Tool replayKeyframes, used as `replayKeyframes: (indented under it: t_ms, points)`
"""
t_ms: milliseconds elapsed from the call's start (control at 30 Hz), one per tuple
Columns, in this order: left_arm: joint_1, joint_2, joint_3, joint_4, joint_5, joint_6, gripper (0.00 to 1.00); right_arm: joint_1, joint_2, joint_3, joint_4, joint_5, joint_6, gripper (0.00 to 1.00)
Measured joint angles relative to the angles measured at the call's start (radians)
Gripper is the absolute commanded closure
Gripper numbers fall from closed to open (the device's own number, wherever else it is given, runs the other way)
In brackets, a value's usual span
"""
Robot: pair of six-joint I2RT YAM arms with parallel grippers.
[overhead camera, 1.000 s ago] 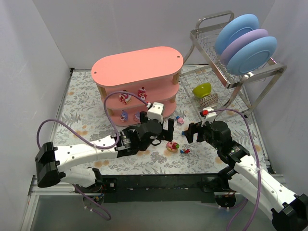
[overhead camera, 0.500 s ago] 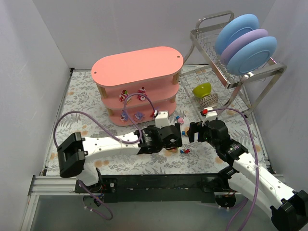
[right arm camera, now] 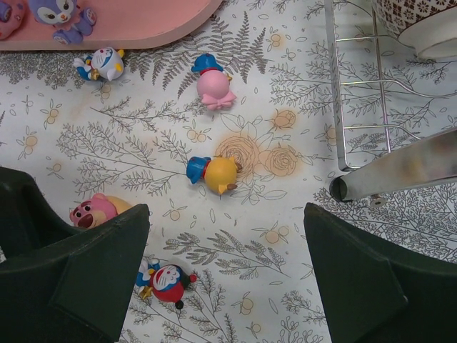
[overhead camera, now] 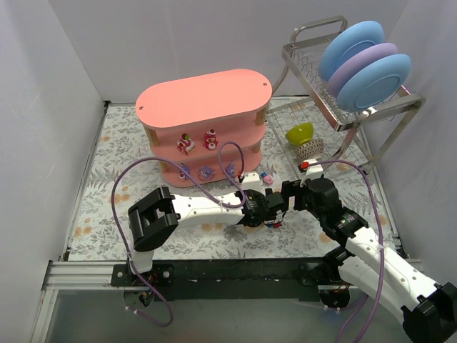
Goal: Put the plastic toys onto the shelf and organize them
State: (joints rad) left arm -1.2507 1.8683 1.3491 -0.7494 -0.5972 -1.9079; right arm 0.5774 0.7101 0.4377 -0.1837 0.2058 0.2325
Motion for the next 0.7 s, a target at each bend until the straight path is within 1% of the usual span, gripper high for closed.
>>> replayKeyframes:
  t_ms: [167, 300, 500, 700]
  points:
    - [0.0, 0.027, 0.008, -0.007, 0.005, 0.0, 0.09, 0.0, -0.003, 0.0, 0.0, 0.002, 0.0, 0.05]
    - [0.0, 0.025, -0.001, -0.006, 0.008, -0.006, 0.13, 0.0, -0.007, 0.0, 0.0, 0.002, 0.0, 0.04]
    - [0.0, -0.043, -0.082, -0.03, 0.013, -0.026, 0.15, 0.0, -0.014, 0.0, 0.0, 0.002, 0.0, 0.05]
    - [-0.001, -0.099, -0.116, -0.058, 0.013, -0.033, 0.17, 0.0, -0.016, 0.0, 0.001, 0.001, 0.0, 0.04]
